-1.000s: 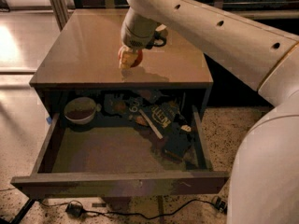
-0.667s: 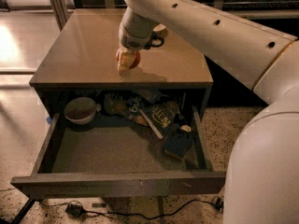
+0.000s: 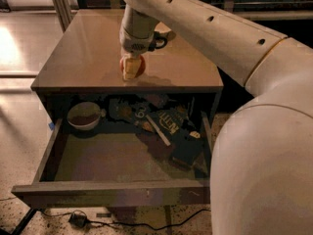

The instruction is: Pick apple from top drawer and place on counter

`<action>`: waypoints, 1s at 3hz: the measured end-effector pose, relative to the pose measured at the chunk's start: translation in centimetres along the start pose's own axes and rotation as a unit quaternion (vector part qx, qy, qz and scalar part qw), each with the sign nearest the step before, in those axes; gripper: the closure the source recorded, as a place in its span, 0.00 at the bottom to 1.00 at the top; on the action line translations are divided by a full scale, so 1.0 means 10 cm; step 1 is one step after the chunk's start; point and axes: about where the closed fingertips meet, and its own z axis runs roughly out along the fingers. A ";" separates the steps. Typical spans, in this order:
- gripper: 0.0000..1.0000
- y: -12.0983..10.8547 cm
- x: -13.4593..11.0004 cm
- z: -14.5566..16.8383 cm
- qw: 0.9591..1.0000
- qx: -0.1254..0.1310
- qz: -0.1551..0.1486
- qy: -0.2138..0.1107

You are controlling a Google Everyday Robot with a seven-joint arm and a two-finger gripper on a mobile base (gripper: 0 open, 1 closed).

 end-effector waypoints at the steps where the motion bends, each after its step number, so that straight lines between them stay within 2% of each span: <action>1: 1.00 0.06 0.02 0.03 1.000 -0.023 -0.018 0.012; 2: 1.00 0.12 0.02 0.04 0.999 -0.036 -0.037 0.015; 3: 1.00 0.16 0.00 0.04 0.998 -0.038 -0.052 0.012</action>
Offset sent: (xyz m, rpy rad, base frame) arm -0.0117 -0.0051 -0.0068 -0.0827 0.0518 0.0905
